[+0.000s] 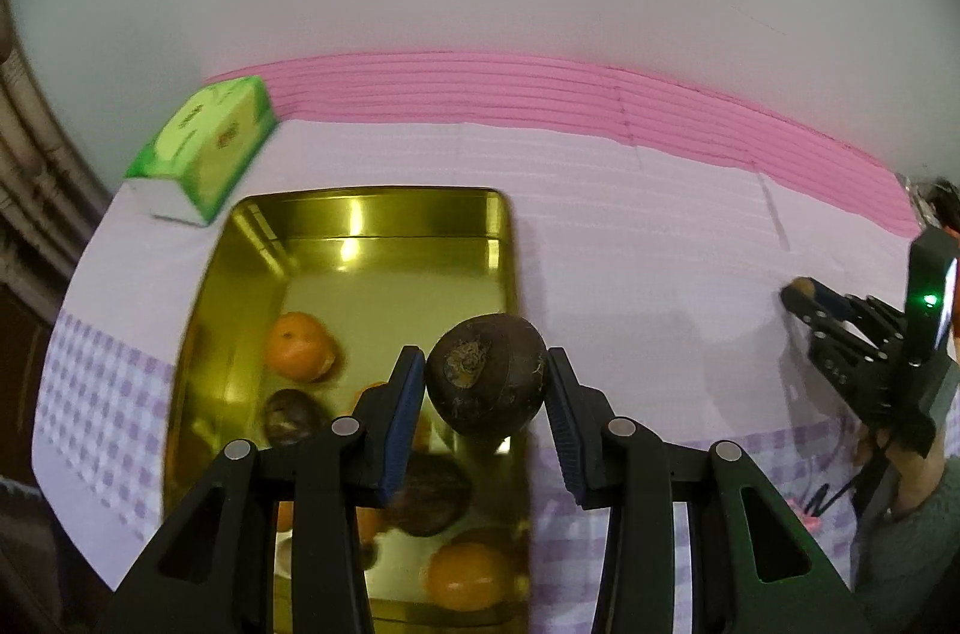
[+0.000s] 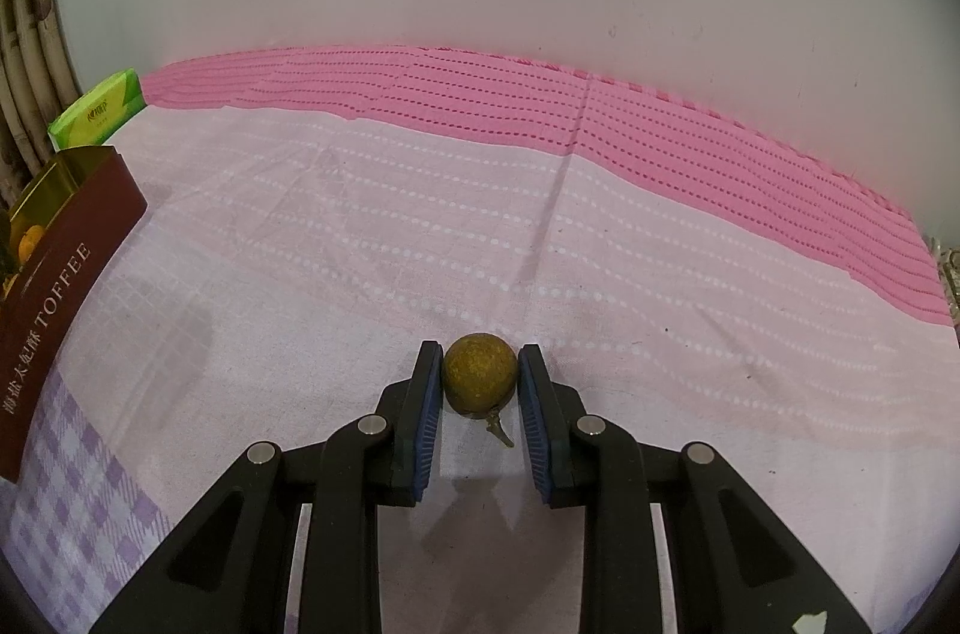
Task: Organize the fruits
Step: 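Carry the dark fruit into the tin tray and open the left gripper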
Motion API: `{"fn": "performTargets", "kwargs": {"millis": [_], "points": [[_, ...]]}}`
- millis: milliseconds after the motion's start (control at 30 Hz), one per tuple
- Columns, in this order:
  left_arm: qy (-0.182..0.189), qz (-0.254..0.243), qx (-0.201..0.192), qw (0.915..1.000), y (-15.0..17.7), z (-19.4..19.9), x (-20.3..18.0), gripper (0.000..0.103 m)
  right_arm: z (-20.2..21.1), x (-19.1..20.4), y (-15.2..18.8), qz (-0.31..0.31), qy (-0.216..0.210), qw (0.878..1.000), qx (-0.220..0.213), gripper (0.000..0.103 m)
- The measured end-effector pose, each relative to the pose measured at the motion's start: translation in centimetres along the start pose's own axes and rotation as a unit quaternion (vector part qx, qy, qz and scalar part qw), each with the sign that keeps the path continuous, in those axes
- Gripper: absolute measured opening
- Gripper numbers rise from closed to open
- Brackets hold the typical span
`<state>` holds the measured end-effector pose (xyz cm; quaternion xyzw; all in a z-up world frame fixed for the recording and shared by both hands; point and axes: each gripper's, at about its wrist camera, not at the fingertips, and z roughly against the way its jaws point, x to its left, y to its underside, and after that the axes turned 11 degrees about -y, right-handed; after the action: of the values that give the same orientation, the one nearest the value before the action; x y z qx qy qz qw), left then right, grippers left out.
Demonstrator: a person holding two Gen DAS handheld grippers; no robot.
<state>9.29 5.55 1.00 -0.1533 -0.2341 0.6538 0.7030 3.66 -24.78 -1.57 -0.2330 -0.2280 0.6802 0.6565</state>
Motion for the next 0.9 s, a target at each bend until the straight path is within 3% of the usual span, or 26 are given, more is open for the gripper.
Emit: {"fn": "performTargets", "kwargs": {"millis": [400, 900], "points": [[-0.034, 0.03, 0.016, 0.9989, 0.8, -1.4, 4.6, 0.041, 0.0, 0.1, 0.0, 0.002, 0.004, 1.0, 0.0, 0.024], [-0.046, 0.038, 0.04, 0.9974, 1.8, -2.9, 6.5, 0.041, 0.0, 0.2, -0.1, 0.005, 0.007, 1.0, 0.001, 0.024]]}}
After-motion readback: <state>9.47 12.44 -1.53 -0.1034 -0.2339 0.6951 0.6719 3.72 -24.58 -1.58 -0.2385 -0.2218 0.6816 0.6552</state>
